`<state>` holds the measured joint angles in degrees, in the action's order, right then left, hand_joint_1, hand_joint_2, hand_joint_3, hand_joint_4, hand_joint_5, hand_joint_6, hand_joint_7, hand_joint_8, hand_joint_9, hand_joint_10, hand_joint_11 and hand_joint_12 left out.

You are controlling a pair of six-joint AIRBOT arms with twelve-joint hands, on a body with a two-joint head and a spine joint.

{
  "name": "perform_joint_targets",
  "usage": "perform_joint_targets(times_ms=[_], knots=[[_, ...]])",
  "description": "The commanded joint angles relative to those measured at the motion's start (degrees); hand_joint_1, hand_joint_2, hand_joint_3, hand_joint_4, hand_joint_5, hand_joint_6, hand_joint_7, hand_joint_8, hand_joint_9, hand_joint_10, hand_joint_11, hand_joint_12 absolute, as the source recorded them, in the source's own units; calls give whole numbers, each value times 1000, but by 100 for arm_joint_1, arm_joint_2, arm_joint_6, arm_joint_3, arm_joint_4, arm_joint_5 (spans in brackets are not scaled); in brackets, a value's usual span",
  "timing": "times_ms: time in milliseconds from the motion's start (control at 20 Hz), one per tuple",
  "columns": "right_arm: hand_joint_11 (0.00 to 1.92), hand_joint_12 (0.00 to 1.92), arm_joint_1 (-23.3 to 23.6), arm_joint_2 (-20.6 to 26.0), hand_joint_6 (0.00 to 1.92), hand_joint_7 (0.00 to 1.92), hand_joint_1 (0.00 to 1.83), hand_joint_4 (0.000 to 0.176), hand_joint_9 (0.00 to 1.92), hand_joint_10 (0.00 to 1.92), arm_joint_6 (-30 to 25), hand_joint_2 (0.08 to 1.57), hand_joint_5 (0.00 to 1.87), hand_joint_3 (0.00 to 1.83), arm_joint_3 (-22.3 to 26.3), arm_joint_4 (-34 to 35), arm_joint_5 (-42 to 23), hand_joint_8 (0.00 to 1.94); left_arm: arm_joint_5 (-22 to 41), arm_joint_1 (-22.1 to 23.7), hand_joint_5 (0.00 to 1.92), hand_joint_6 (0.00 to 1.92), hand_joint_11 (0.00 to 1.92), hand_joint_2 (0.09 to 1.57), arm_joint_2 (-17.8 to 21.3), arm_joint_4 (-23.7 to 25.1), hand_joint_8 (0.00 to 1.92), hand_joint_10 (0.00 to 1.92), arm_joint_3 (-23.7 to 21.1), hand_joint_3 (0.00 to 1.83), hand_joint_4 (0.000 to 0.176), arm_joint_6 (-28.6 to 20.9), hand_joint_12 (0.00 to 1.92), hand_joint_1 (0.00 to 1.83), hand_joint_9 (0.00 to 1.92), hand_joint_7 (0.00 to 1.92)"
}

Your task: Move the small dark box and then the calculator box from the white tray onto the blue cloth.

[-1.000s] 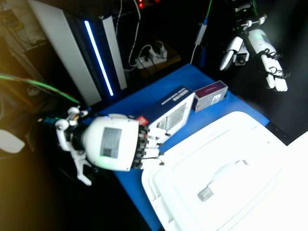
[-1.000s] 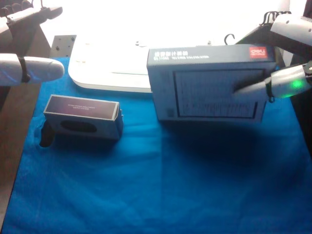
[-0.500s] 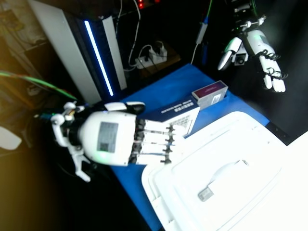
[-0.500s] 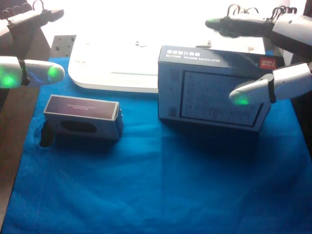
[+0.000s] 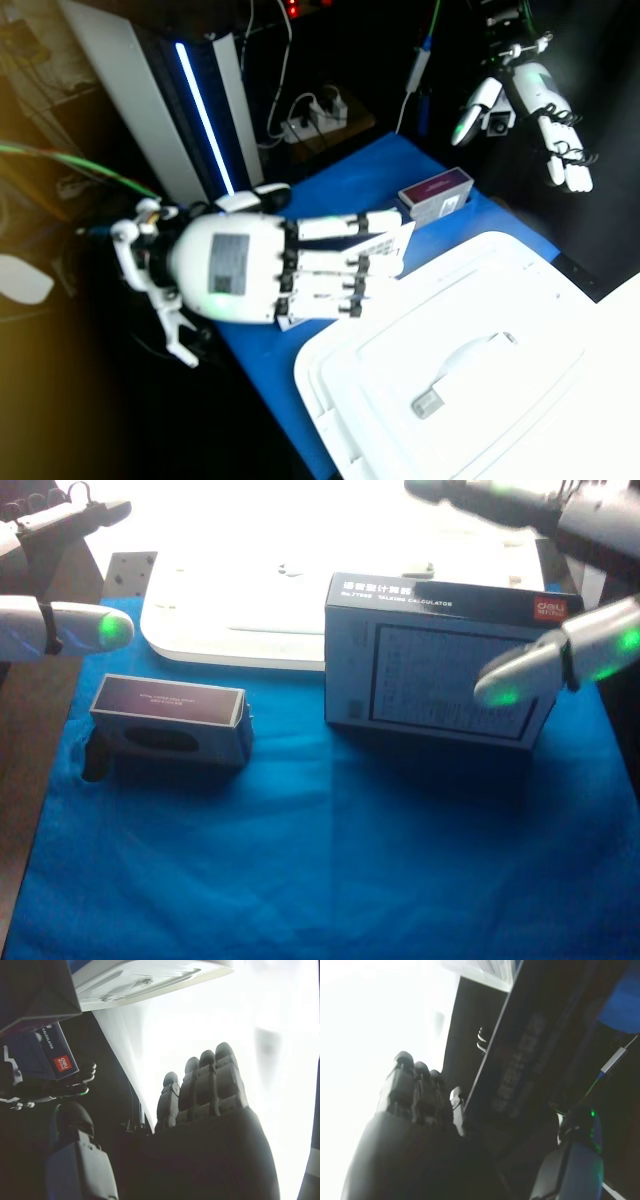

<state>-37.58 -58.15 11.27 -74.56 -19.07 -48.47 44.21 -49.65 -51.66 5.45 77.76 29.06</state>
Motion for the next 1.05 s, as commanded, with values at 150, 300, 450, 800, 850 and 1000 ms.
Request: perform_joint_targets(times_ms=[150,300,450,800,850,1000], knots=[[0,0,401,203,0,0,645,176,0,0,188,682,0,0,-75,309,-701,0,1096,14,0,0,0,930,135,-313,0,0,-100,5,170,11,0,270,0,0],[30,14,543,213,0,0,636,176,0,0,247,655,0,0,-170,371,-699,0,1302,14,0,0,0,927,142,-378,0,0,-156,2,176,75,0,285,0,0],[20,11,570,217,0,0,658,176,0,0,276,655,0,0,-175,371,-698,0,1392,14,0,0,0,923,168,-378,0,0,-195,0,175,78,0,283,0,0],[47,47,570,217,0,0,667,176,0,0,285,668,0,0,-180,372,-699,0,1565,12,0,0,0,935,214,-401,0,0,-273,6,150,79,0,250,0,0],[41,48,570,217,0,0,678,176,0,0,285,670,0,0,-179,377,-699,0,1595,12,0,0,0,956,211,-401,0,0,-286,13,149,79,0,218,0,0],[53,280,570,217,0,0,719,176,0,0,284,676,0,2,-175,411,-700,0,1705,10,0,0,0,1011,208,-439,0,0,-313,4,128,79,0,177,0,0]])
